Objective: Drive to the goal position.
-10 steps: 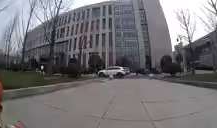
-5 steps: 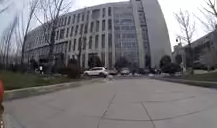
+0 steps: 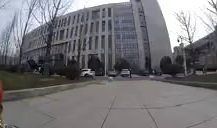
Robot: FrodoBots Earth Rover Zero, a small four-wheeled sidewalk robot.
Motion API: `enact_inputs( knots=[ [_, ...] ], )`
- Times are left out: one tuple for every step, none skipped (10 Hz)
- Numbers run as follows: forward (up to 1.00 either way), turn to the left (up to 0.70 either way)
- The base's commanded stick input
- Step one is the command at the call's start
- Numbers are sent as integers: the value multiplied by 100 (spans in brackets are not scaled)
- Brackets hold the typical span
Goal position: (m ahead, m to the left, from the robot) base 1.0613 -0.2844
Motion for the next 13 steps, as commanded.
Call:
enact_inputs(
  knots=[
    [70, 23],
    [70, 29],
    [70, 35],
    [70, 35],
    [70, 35],
    [70, 35],
    [70, 35],
    [70, 35],
    [70, 35],
    [70, 35],
    [70, 35],
    [70, 35],
    [70, 35]
  ],
)
